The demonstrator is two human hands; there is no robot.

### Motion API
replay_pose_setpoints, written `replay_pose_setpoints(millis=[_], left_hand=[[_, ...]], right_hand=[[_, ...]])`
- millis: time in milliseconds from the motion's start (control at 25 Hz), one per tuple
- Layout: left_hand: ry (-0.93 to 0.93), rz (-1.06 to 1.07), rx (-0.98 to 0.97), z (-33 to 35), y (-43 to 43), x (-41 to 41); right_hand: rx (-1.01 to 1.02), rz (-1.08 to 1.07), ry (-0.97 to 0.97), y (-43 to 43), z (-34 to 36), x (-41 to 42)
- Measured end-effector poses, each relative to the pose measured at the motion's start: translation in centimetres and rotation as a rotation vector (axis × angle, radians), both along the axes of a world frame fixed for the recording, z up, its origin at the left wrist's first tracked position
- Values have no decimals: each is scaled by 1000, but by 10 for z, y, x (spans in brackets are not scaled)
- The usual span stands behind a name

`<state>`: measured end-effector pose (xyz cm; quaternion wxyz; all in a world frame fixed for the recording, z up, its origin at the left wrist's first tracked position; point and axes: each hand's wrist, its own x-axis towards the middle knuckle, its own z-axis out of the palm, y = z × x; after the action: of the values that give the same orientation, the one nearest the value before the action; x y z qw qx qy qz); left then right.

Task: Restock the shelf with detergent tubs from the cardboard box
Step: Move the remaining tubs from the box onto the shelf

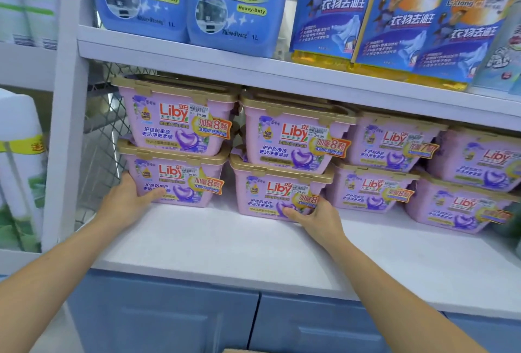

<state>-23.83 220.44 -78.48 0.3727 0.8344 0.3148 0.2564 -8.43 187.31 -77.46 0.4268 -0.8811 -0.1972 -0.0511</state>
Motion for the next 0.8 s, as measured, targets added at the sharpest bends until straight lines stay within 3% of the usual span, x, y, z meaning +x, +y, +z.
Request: replay_pose_setpoints(millis=[440,800], left_hand=[[-44,-89,10,3,12,20],[49,23,72,2,6,35]], right_hand=[[-12,34,-12,10,-4,32],[59,-16,57,12,-4,51]])
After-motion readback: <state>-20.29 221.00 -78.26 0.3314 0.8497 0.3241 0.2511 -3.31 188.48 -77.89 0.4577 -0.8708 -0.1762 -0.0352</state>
